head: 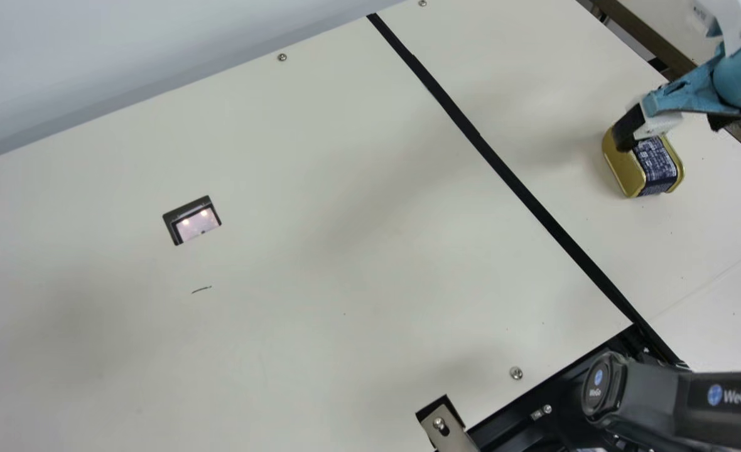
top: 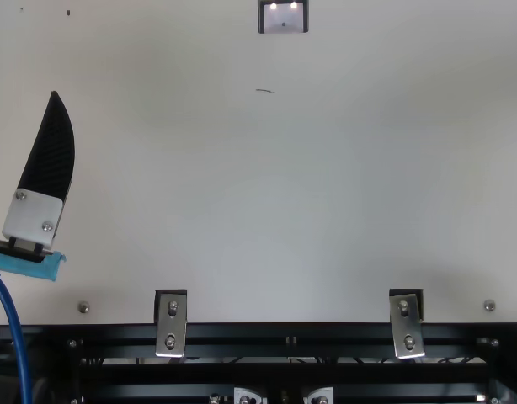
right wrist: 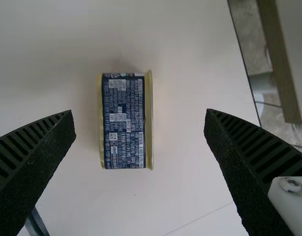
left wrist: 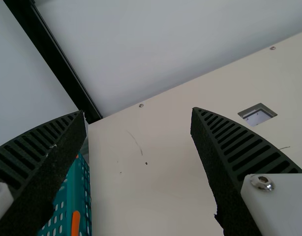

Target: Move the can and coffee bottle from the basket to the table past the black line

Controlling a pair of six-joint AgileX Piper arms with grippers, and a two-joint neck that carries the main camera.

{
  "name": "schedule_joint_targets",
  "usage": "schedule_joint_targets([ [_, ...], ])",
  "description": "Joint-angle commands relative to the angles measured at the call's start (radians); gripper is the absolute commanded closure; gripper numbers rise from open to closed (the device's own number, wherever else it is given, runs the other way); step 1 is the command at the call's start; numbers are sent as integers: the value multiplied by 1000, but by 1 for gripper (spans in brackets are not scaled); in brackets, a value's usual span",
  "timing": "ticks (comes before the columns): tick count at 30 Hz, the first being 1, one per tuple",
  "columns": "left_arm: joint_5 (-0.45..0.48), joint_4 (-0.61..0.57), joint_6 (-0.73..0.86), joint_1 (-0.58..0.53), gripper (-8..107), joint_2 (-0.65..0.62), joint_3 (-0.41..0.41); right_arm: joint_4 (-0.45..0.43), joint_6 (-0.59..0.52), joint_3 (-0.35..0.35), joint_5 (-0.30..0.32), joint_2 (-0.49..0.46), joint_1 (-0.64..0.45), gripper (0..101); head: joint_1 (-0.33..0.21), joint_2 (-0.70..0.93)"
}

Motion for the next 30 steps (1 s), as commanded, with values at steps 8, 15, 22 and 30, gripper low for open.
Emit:
schedule_joint_targets([
  [8, 0, 0, 0, 0, 9, 0, 0, 114, -22, -20, 98, -150, 73, 0, -5, -11],
  [15, 0, 0, 0, 0, 9, 0, 0, 274, -30, -42, 248, -249, 96, 0, -5, -11],
  [22, 0, 0, 0, 0, 9, 0, 0, 466, -42, 19, 327, -318, 109, 0, -5, -11],
  [30, 0, 0, 0, 0, 9, 0, 0, 609, 34, 121, 327, -412, 225, 0, -5, -11],
])
